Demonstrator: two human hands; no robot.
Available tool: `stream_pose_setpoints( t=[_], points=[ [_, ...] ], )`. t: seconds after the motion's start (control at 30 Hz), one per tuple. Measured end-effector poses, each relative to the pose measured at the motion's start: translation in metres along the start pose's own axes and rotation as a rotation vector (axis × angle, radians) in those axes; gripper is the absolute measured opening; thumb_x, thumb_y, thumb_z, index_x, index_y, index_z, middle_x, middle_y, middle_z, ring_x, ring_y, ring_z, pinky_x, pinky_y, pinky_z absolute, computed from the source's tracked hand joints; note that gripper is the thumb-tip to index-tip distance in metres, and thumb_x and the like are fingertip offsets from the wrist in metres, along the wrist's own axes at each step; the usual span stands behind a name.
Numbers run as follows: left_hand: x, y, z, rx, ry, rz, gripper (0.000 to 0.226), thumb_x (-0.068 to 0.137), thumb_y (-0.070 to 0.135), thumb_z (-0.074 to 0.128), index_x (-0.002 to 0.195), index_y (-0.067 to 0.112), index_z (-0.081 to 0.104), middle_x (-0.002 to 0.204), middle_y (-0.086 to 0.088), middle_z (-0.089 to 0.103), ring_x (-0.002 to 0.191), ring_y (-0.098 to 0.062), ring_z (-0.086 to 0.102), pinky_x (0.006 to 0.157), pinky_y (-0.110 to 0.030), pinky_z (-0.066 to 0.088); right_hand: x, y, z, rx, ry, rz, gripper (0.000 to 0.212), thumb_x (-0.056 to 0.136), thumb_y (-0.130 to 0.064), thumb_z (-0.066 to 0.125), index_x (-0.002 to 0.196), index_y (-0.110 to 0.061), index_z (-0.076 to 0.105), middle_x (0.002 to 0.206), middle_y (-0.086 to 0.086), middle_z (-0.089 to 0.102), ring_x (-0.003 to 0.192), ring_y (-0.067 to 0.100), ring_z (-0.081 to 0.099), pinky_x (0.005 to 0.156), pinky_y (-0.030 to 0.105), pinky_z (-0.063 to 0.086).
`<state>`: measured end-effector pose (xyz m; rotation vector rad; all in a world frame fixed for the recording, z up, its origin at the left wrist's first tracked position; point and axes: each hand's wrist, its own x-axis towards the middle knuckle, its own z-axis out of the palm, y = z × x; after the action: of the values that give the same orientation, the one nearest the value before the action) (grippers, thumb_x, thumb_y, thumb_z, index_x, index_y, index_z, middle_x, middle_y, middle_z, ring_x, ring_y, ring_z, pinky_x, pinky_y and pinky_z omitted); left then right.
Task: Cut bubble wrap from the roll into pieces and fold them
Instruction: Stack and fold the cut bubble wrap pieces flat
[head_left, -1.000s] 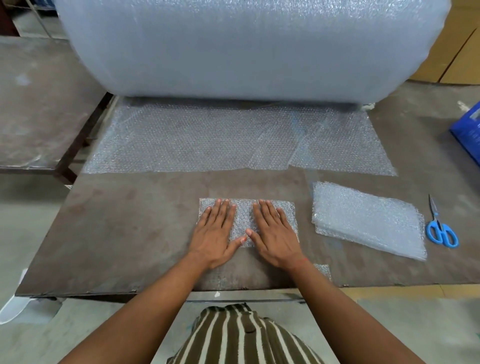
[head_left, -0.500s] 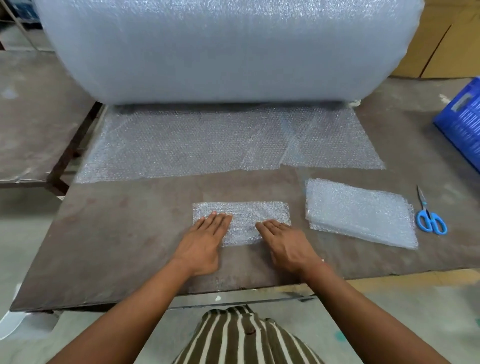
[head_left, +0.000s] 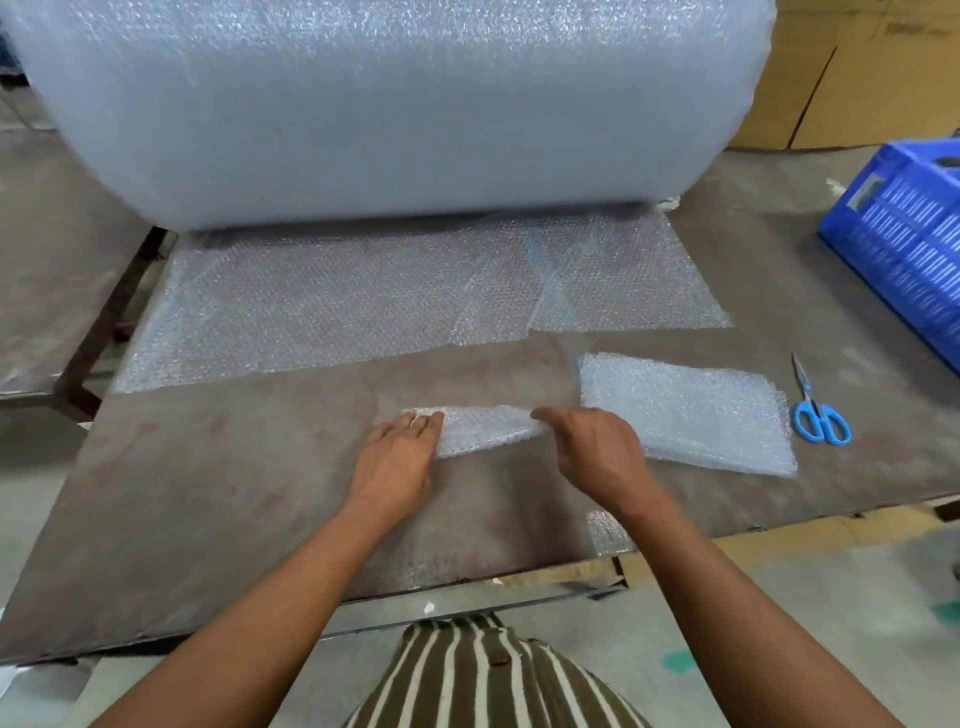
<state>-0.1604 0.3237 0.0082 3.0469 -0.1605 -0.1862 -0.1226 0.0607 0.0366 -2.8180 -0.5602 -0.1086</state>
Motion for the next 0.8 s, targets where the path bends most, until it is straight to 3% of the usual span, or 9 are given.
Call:
stream_pose_setpoints(
  t=[0.13,0.23,0.33,0.4,0.47,0.53,0.63,0.73,0.8],
  points=[
    [0.018,0.027,-0.042,-0.010,0.100,-0.017,0.064,0.102,0.003,0.051,0.164,0.016,0.041,0.161,-0.010,0.053,0.141,-0.033,0.057,0.104,-0.041,0.048,0.009,0.034,-0.035,-0.026,-0.012,0.090,0.055,0.094,-0.002,0.060,0.139,-0.030,0.073,0.123,0.007,0.079,0.114,0.036,0.070,0.083,0.038,0.053],
    [0.043,0.050,-0.063,-0.045,0.182,0.056,0.053,0.098,-0.004,0.051,0.147,0.015,0.061,0.139,-0.010,0.067,0.118,-0.035,0.068,0.086,-0.043,0.052,0.011,0.063,-0.063,0.055,0.076,0.122,0.057,0.092,0.004,0.056,0.134,-0.028,0.077,0.121,0.010,0.080,0.111,0.039,0.072,0.086,0.041,0.058],
    [0.078,0.079,-0.080,-0.064,0.261,0.109,0.051,0.098,-0.006,0.050,0.142,0.017,0.065,0.127,-0.012,0.072,0.098,-0.040,0.072,0.076,-0.045,0.053,0.013,0.095,-0.087,0.056,0.174,0.140,0.056,0.091,0.004,0.055,0.132,-0.028,0.077,0.111,0.014,0.081,0.101,0.044,0.073,0.081,0.048,0.062],
    [0.100,0.105,-0.095,-0.031,0.296,0.122,0.053,0.101,-0.003,0.047,0.146,0.022,0.060,0.135,-0.010,0.069,0.105,-0.039,0.070,0.082,-0.044,0.051,0.011,0.120,-0.102,0.039,0.290,0.138,0.054,0.091,0.005,0.056,0.131,-0.025,0.078,0.110,0.013,0.081,0.098,0.043,0.075,0.081,0.048,0.063],
    [0.118,0.135,-0.105,-0.027,0.328,0.161,0.059,0.103,-0.006,0.047,0.155,0.022,0.052,0.149,-0.006,0.061,0.129,-0.033,0.062,0.095,-0.044,0.047,0.007,0.144,-0.114,-0.005,0.405,0.121,0.052,0.091,0.007,0.058,0.131,-0.020,0.078,0.117,0.009,0.081,0.104,0.039,0.076,0.082,0.047,0.063],
    [0.132,0.161,-0.107,-0.025,0.382,0.204,0.065,0.101,-0.011,0.047,0.160,0.018,0.046,0.159,-0.005,0.054,0.150,-0.026,0.047,0.105,-0.043,0.044,0.001,0.168,-0.122,-0.055,0.495,0.100,0.053,0.091,0.009,0.056,0.131,-0.018,0.077,0.126,0.008,0.079,0.118,0.035,0.074,0.095,0.050,0.061],
    [0.149,0.191,-0.091,0.040,0.397,0.252,0.073,0.096,-0.016,0.042,0.162,0.015,0.040,0.165,-0.005,0.048,0.158,-0.027,0.037,0.109,-0.044,0.044,-0.015,0.203,-0.117,-0.160,0.584,0.053,0.055,0.086,0.020,0.058,0.128,-0.010,0.077,0.129,0.013,0.077,0.124,0.035,0.072,0.113,0.056,0.051],
    [0.158,0.203,-0.054,0.079,0.324,0.303,0.077,0.090,-0.014,0.043,0.162,0.013,0.042,0.164,-0.005,0.051,0.158,-0.031,0.037,0.107,-0.047,0.045,-0.038,0.230,-0.092,-0.224,0.492,0.016,0.059,0.085,0.023,0.061,0.132,-0.008,0.076,0.134,0.011,0.075,0.130,0.036,0.068,0.116,0.057,0.046],
    [0.160,0.205,-0.025,0.100,0.224,0.323,0.080,0.092,-0.009,0.044,0.167,0.017,0.034,0.170,-0.001,0.043,0.162,-0.030,0.030,0.112,-0.046,0.042,-0.054,0.247,-0.067,-0.219,0.385,0.043,0.065,0.083,0.022,0.062,0.138,-0.012,0.073,0.140,0.008,0.073,0.136,0.034,0.064,0.118,0.055,0.044]
  ],
)
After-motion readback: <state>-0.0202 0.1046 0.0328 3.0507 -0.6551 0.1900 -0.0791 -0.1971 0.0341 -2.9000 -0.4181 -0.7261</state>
